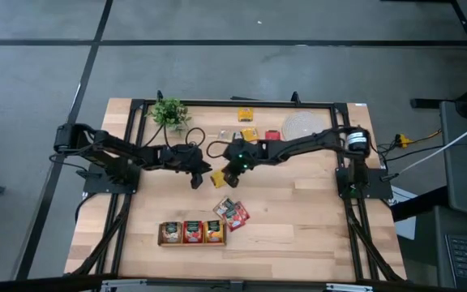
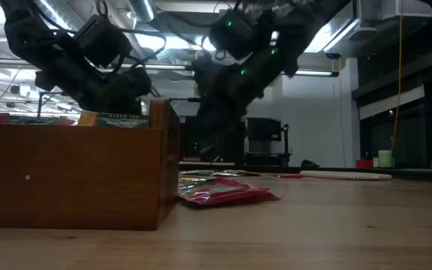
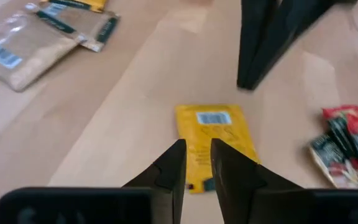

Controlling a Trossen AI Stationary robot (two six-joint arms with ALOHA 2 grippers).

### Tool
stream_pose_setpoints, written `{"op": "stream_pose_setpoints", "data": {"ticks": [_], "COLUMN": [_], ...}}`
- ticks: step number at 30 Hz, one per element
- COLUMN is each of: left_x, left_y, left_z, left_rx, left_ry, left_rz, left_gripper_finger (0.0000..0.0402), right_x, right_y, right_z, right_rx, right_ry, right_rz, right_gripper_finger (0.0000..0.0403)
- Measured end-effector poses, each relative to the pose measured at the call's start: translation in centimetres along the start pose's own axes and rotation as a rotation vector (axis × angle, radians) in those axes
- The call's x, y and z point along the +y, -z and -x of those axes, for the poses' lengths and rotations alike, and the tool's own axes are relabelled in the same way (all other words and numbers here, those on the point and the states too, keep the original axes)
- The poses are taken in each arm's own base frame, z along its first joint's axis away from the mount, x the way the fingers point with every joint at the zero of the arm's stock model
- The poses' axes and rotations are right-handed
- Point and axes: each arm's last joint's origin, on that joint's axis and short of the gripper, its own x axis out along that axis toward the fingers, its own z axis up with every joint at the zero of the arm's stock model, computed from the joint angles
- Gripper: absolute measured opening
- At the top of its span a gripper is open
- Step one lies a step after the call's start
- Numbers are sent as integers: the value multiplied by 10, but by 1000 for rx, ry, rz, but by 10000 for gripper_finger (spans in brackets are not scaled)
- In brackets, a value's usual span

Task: Pick & Place Tea
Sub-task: Put the yellow tea bag into the right section of the wooden organizer

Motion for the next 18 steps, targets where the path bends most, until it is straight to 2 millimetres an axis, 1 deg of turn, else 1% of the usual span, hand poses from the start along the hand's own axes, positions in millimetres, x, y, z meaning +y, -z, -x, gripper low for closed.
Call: {"op": "stream_pose_setpoints", "data": {"ticks": [4, 9, 13, 16, 18], "left_x": [-6, -8, -10, -9, -8], "left_y": [2, 1, -2, 3, 7], "left_z": [0, -2, -14, -25, -31], "left_rx": [4, -5, 35, 104, 152], "left_ry": [12, -29, -38, -59, -74], "left_rz": [-38, -46, -55, -62, -66], "left_gripper_finger": [45, 6, 3, 2, 3], "right_x": [8, 18, 15, 12, 9], "right_y": [6, 13, 25, 30, 36], "right_z": [10, 9, 8, 8, 9], "right_rx": [66, 79, 93, 47, 53], "right_ry": [12, -3, 1, 11, 19], "right_rz": [27, 52, 3, -47, -78], "right_gripper_finger": [5, 5, 5, 6, 8]}}
